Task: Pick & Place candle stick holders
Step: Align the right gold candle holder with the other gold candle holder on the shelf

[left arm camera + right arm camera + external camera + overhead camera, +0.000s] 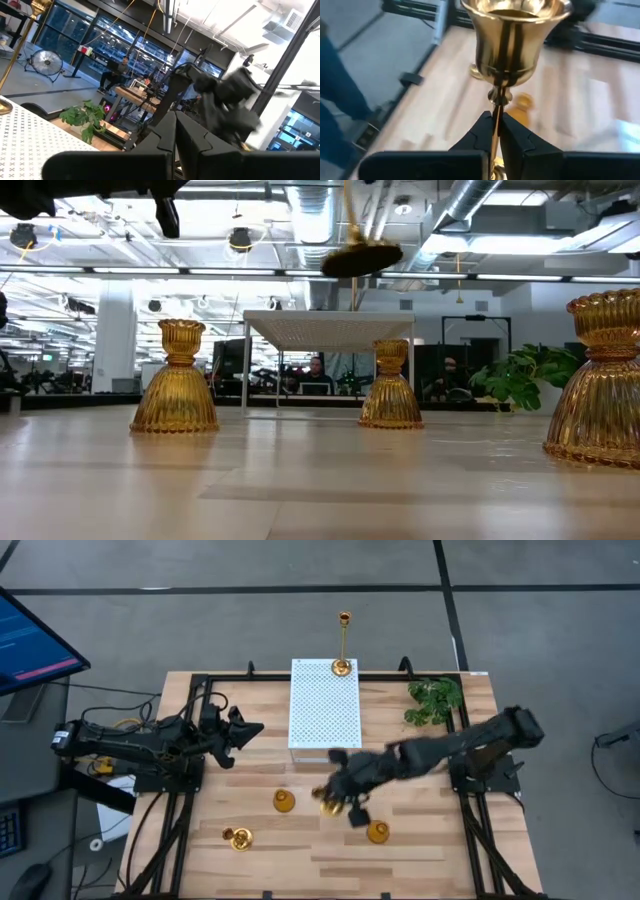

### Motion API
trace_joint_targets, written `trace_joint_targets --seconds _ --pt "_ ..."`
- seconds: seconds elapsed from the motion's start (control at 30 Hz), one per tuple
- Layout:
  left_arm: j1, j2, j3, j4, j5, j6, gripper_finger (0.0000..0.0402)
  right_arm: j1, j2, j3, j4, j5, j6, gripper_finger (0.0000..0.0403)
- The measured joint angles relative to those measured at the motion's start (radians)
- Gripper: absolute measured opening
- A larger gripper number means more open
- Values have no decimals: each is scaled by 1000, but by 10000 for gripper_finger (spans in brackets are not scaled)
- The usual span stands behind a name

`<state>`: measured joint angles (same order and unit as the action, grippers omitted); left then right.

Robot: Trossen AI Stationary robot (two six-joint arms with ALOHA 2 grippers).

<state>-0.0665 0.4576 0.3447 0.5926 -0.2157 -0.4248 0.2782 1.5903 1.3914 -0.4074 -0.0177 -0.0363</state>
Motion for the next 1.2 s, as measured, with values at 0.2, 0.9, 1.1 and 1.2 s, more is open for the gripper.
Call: trace_joint_targets --seconds 0.2,0.9,1.1,1.2 --pt "0 0 0 6 0 1 8 -138 -91 -2 -171 -9 -108 15" --pt "0 0 0 16 -27 2 8 -747 -307 -87 10 -225 -298 21" --pt "0 0 0 20 -27 2 8 -809 -214 -115 90 -312 -280 20" --pt "0 1 0 21 -27 2 8 -818 -158 -115 130 -374 -277 18"
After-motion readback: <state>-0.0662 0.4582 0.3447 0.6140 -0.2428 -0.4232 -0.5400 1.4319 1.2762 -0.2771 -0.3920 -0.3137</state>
